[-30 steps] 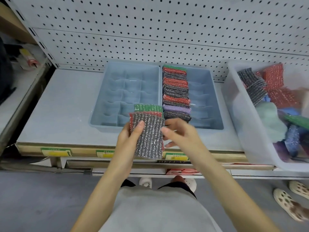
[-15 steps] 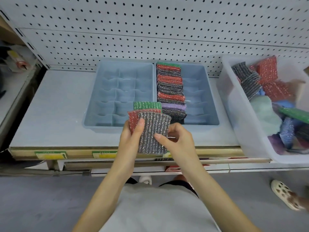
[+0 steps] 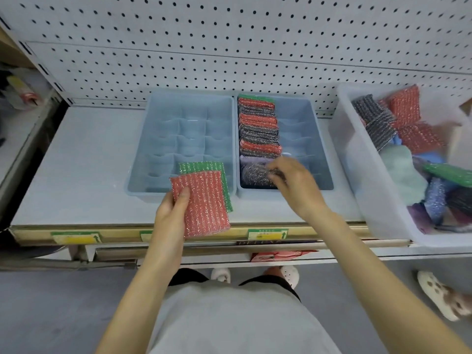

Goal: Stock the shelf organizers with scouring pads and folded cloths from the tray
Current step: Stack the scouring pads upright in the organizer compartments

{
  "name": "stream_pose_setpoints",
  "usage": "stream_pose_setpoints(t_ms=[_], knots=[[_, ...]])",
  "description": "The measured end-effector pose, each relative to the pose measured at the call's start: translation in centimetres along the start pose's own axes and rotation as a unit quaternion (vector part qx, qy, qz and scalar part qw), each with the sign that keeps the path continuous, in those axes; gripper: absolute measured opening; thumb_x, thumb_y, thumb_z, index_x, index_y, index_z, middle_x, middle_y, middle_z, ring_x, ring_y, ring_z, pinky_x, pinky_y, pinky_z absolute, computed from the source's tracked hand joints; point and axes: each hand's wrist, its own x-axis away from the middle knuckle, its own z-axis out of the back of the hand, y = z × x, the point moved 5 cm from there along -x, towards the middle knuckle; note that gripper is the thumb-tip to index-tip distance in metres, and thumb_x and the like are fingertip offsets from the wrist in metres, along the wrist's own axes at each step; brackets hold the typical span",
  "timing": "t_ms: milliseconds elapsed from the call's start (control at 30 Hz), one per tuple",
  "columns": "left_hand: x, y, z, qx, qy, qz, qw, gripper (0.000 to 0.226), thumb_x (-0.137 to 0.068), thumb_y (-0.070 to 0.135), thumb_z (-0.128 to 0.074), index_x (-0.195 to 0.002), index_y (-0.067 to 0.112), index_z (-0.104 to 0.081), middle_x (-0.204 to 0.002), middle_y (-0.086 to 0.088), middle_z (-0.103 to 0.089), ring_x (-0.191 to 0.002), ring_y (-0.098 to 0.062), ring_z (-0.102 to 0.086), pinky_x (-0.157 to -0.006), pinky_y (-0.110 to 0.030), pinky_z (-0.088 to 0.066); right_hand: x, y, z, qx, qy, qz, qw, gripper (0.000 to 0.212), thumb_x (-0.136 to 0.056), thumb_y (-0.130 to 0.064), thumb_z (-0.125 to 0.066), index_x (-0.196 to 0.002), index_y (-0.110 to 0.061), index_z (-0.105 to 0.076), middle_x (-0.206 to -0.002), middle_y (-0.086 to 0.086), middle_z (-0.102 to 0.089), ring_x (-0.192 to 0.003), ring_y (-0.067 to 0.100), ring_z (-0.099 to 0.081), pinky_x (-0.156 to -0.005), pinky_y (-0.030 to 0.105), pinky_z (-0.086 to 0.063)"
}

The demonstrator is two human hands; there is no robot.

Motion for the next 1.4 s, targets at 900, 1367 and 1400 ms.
stream_pose_setpoints(t_ms=[900,1367,1400], knots=[[-0.1,-0.1,-2.4,-0.047,-0.041,-0.040,0.997,0.013,-0.096,0.023,-0.050,-0.097,0.024,-0.063,-0.090,0.006,-0.072,-0.085,-0.011,-0.067,-0.075,-0.027,-0.053,2.9,-1.4,1.4,-0.381,0.110,-0.256,0.882,0.009,-0.093,-0.016,-0.057,-0.102,-0.018,-0.058,-0.088,-0.012,-0.062,-0.080,0.000,-0.058,-0.069,0.007,-0.045],[-1.3,-0.1,0.4,-0.026,0.070,-0.028,0.997,0.012,-0.097,0.025,-0.052,-0.101,0.022,-0.063,-0.101,0.001,-0.070,-0.098,-0.021,-0.065,-0.090,-0.047,-0.049,0.4,-0.5,3.8,-0.123,0.048,-0.001,0.991,0.027,-0.089,-0.018,-0.063,-0.116,-0.014,-0.064,-0.105,-0.003,-0.067,-0.082,0.013,-0.063,-0.079,0.028,-0.052],[-1.3,0.0,0.5,-0.025,0.072,-0.028,0.997,0.012,-0.097,0.025,-0.051,-0.101,0.022,-0.063,-0.102,0.001,-0.069,-0.098,-0.021,-0.065,-0.089,-0.047,-0.049,0.5,-0.3,3.8,-0.161,0.052,-0.026,0.985,0.026,-0.090,-0.017,-0.063,-0.115,-0.015,-0.063,-0.101,-0.006,-0.067,-0.082,0.009,-0.062,-0.078,0.022,-0.051]])
